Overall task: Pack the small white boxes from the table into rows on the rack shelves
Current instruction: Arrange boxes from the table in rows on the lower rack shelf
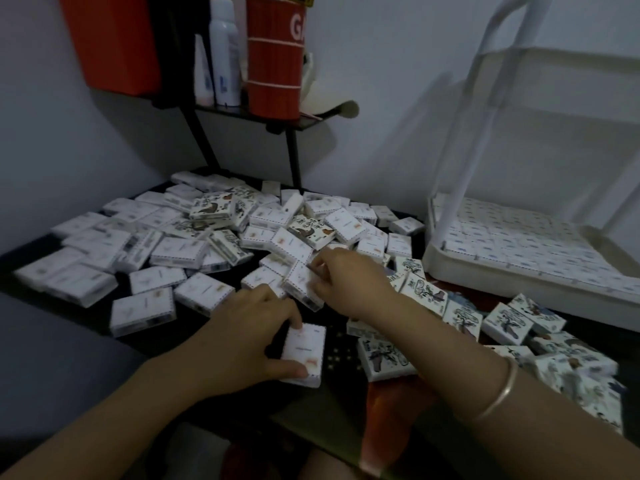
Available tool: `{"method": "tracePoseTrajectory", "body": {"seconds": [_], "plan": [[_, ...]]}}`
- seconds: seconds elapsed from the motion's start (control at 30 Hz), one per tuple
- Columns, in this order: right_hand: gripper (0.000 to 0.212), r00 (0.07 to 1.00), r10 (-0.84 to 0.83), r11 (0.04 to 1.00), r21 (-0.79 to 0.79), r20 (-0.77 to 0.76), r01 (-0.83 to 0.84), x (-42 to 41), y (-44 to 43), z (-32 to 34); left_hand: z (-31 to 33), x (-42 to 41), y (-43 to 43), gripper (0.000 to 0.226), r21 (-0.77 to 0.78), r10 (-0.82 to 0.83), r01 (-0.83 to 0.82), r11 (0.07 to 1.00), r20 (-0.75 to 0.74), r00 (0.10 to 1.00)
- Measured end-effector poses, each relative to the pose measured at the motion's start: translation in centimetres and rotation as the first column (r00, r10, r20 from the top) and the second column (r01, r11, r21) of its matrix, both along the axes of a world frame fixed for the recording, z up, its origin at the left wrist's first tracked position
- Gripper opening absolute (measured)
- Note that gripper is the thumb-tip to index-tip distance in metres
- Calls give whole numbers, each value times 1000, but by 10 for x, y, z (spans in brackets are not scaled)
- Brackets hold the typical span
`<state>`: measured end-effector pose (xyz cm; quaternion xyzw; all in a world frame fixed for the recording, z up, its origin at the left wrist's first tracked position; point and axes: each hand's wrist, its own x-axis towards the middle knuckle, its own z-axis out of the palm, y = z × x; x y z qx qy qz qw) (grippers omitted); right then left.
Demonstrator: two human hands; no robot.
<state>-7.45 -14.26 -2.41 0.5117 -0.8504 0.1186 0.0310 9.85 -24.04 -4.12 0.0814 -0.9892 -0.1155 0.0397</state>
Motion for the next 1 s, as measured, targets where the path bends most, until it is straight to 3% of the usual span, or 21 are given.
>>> {"method": "tracePoseTrajectory", "body": {"seconds": [0.13,0.23,0.37,0.47,0.53,0.73,1.0], "plan": [[54,995,-35,992,117,-89,46,-1,-14,-6,-4,-4,-2,77,1,-43,43,999,-37,998],[55,1000,-22,994,110,0,22,-3,-9,-8,-7,-5,-3,81,-39,-82,80,996,-65,994],[41,984,6,996,-93,178,10,-1,1,-8,-8,-5,0,68,50,-96,105,993,-167,981],[41,918,66,968,-249,391,36,-1,14,-2,-8,-8,7,58,175,-49,86,981,-207,977],[35,901,90,939,-337,424,64,-4,27,6,-4,-13,11,55,295,-27,91,951,-215,976],[22,854,94,890,-428,511,158,-31,85,28,15,-40,26,54,733,20,142,665,-208,978],[29,802,15,850,-431,597,304,-74,192,35,40,-125,82,49,960,67,131,246,-151,986]]}}
